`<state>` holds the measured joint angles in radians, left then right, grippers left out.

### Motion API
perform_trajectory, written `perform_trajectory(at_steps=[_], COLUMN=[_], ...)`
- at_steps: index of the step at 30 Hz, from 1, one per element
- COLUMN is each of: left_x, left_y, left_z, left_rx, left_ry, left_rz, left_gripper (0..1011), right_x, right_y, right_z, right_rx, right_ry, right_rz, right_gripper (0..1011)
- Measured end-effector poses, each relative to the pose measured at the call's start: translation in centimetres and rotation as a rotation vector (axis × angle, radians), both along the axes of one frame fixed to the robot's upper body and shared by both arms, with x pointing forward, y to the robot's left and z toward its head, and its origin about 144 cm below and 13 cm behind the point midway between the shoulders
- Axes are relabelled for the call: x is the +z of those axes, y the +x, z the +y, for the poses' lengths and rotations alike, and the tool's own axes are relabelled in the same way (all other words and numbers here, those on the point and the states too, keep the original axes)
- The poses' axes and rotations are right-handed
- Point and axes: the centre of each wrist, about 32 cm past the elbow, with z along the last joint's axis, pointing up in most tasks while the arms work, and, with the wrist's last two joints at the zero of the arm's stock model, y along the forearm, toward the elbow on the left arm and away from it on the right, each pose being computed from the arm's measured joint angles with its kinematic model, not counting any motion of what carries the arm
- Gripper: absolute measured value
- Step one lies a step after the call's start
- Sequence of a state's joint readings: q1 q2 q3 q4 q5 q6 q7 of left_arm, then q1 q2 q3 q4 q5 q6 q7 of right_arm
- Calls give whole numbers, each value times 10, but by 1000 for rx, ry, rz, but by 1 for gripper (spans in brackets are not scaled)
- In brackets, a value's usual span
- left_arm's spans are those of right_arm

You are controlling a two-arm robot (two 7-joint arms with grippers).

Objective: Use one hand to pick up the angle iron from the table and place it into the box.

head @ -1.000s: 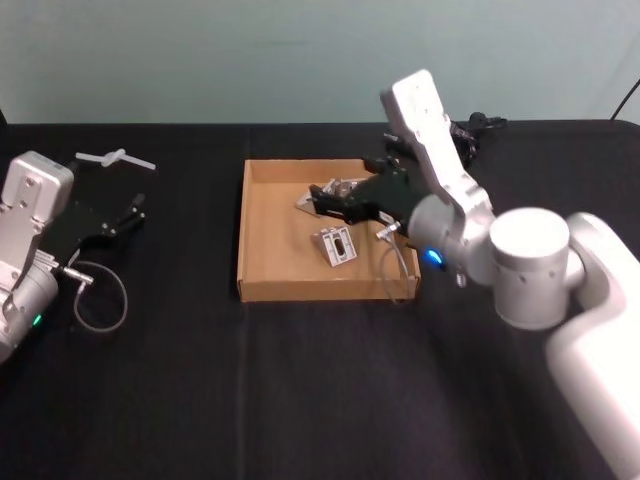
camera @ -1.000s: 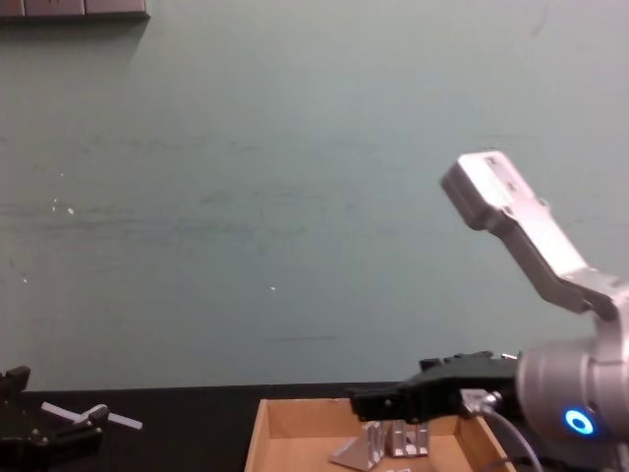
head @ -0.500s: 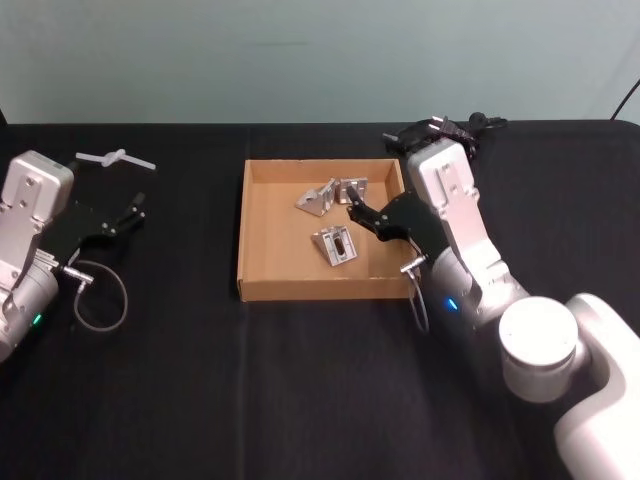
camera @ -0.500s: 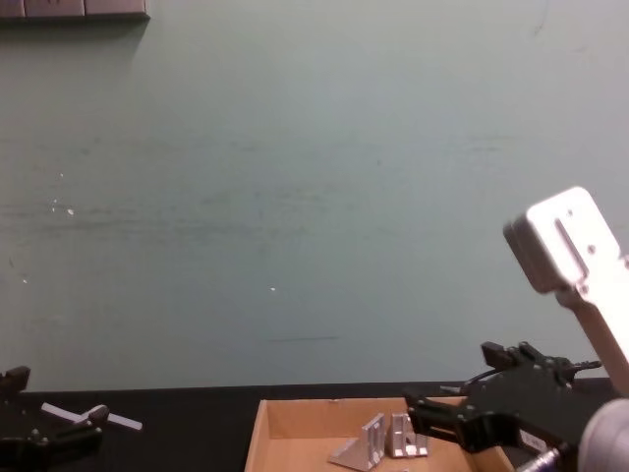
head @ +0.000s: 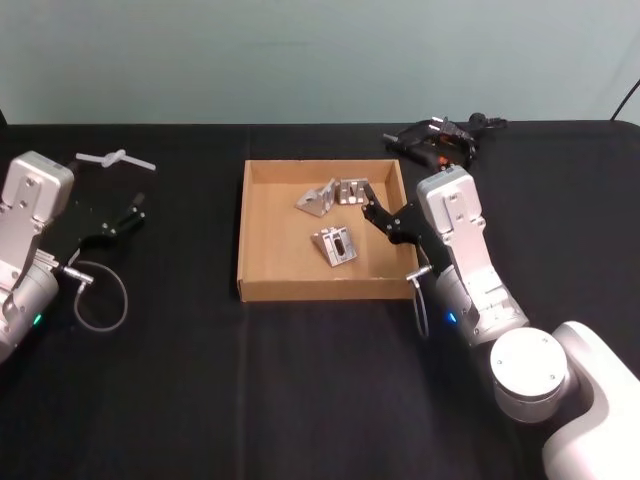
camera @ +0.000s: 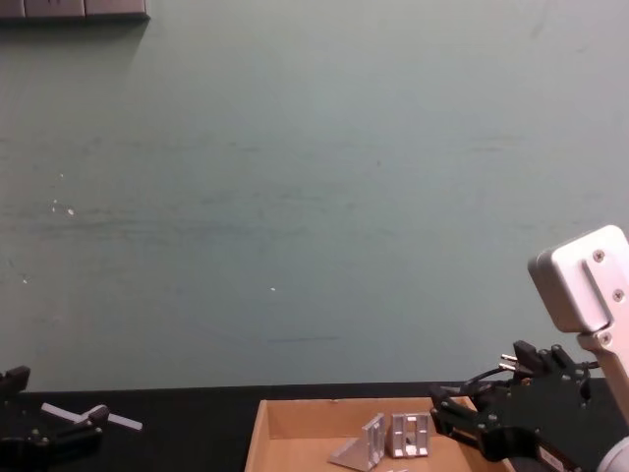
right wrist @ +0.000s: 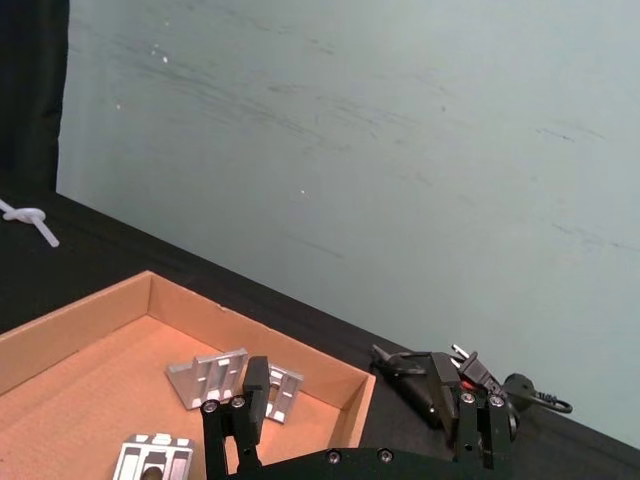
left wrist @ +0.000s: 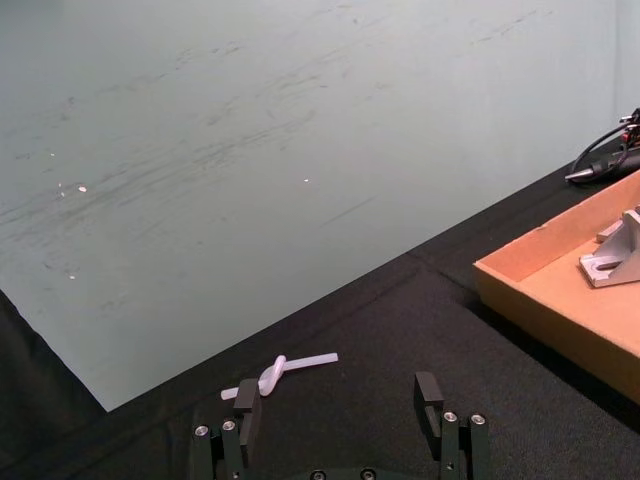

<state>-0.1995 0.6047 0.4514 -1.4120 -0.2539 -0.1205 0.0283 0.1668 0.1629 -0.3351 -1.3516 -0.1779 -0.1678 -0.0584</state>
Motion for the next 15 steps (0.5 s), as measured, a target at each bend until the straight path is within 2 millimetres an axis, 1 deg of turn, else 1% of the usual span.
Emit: perform_trajectory(at_steps=[15], left_x=[0], left_y=[0], left_z=[0], left_rx=[0], left_ry=[0], left_rz=[0], left_gripper=[1005], right_x=[0], right_y=[0], right_z=[1], right_rx=[1], right_ry=[5], right_rz=[7], right_gripper=[1004])
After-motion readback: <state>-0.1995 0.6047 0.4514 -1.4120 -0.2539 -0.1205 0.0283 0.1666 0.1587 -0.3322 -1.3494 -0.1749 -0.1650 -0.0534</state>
